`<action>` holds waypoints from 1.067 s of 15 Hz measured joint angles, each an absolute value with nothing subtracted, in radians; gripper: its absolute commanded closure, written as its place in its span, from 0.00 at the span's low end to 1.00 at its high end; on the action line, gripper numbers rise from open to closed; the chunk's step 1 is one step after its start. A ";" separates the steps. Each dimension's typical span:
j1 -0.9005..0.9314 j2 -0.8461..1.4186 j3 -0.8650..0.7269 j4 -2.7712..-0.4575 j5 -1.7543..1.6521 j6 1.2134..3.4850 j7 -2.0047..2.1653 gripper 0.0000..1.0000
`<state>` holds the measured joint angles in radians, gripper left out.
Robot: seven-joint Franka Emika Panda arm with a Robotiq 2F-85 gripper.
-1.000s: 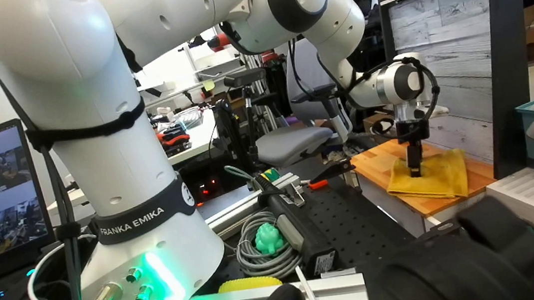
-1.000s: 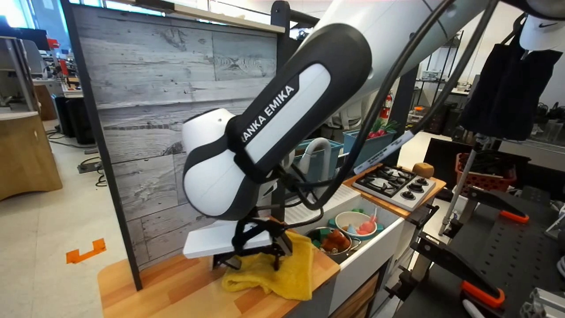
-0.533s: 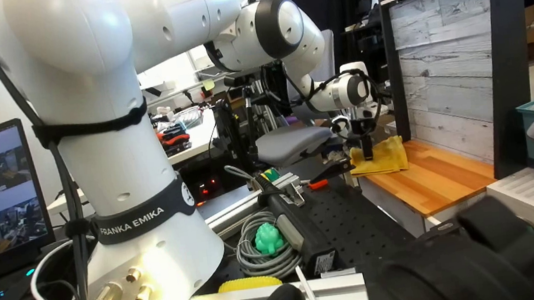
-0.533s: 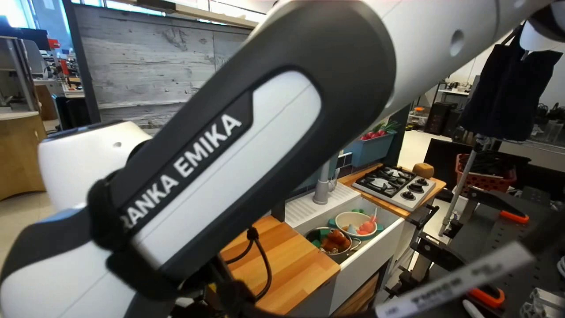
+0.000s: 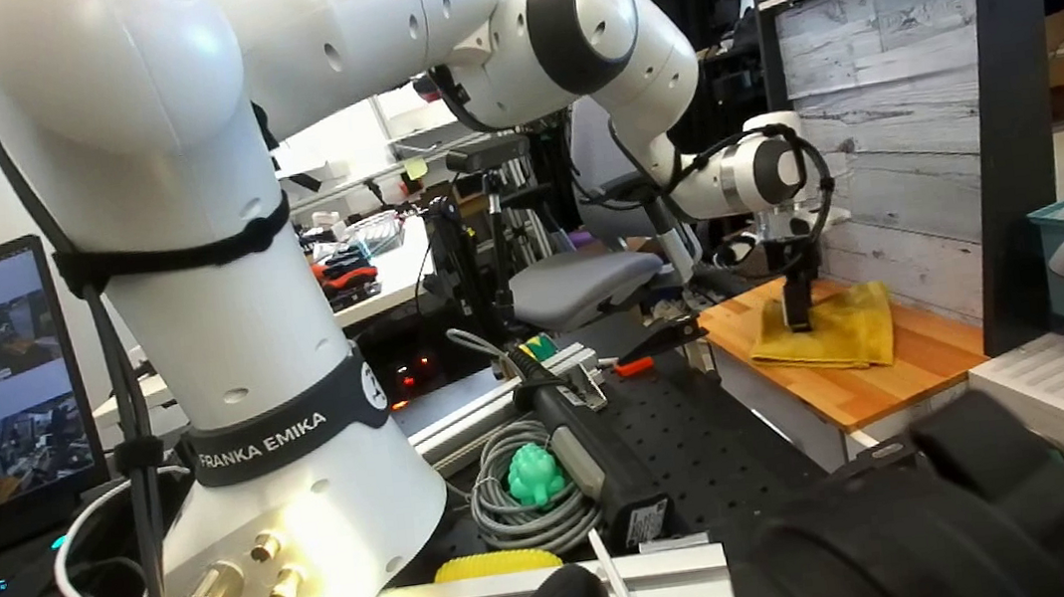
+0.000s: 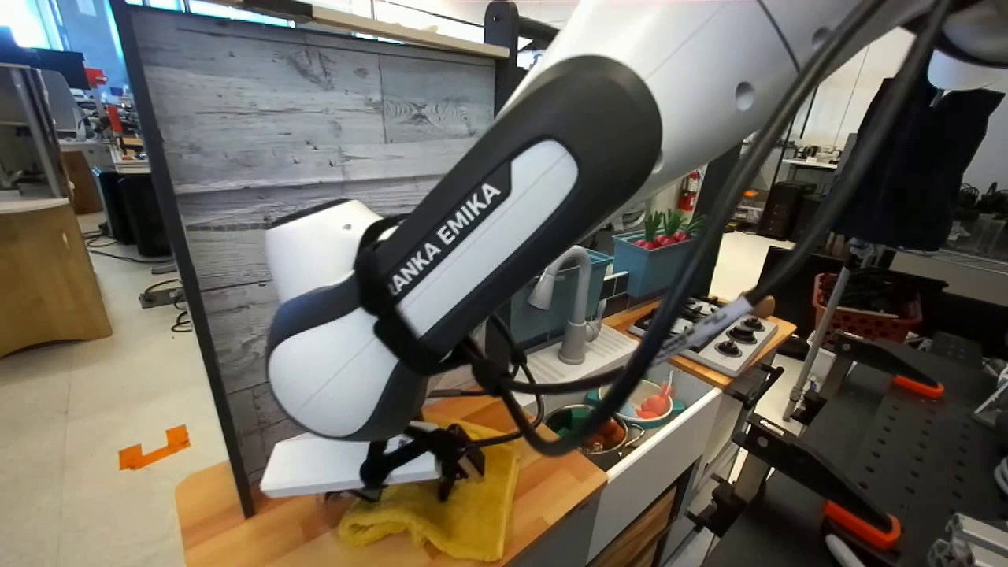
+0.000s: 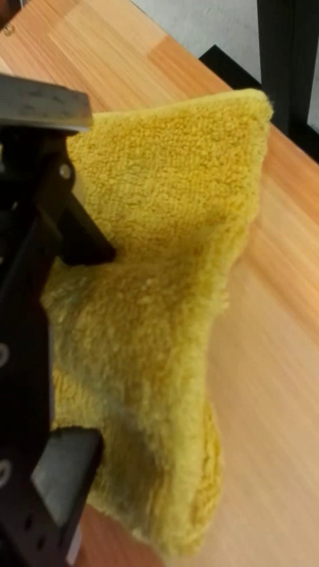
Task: Put the things on the counter inside the pot in the sink, wipe the counter with the towel, and then remove the things from the dish in the sink and put them on the stove
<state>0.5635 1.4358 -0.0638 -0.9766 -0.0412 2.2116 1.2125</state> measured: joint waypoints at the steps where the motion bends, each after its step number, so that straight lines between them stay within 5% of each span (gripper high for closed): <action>1: 0.536 1.428 -0.072 -0.993 -0.036 2.212 1.214 0.00; 16: 0.549 1.363 -0.056 -1.002 -0.155 2.299 0.986 0.00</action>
